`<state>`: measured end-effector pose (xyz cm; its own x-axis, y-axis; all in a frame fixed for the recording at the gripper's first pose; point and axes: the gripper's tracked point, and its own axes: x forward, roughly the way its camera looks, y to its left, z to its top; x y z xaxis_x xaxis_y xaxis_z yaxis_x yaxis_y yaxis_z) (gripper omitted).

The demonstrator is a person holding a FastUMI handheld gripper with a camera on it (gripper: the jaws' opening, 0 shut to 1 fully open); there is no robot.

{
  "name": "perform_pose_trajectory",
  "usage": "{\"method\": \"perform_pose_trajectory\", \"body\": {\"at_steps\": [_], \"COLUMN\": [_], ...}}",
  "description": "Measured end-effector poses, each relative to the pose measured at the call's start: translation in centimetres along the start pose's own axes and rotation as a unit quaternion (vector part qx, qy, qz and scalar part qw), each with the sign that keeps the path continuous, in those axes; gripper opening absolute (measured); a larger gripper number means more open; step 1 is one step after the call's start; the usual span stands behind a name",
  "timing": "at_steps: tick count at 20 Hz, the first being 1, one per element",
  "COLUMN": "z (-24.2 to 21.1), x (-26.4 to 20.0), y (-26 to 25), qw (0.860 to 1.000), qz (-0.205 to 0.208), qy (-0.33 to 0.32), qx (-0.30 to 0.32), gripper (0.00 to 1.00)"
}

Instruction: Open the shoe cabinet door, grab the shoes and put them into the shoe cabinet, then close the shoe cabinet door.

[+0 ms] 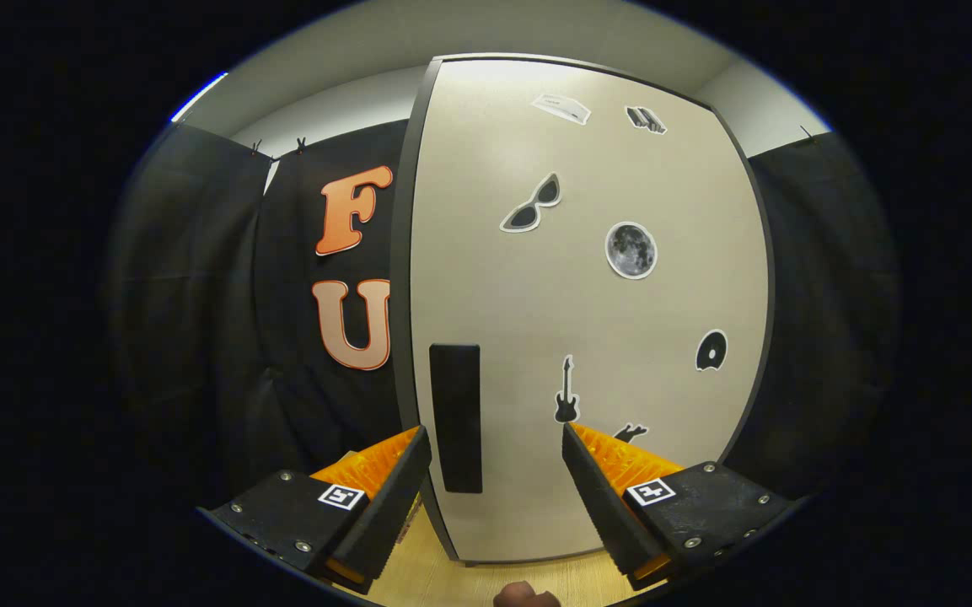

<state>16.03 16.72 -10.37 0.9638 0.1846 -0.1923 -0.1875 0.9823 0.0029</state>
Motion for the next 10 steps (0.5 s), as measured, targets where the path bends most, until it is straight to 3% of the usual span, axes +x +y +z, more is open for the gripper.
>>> {"method": "perform_pose_trajectory", "body": {"at_steps": [10], "z": [-0.2], "x": [-9.5], "y": [-3.1], "qw": [1.000], "qz": [-0.007], "qy": [0.004], "qx": [-0.002], "gripper": [0.98]}}
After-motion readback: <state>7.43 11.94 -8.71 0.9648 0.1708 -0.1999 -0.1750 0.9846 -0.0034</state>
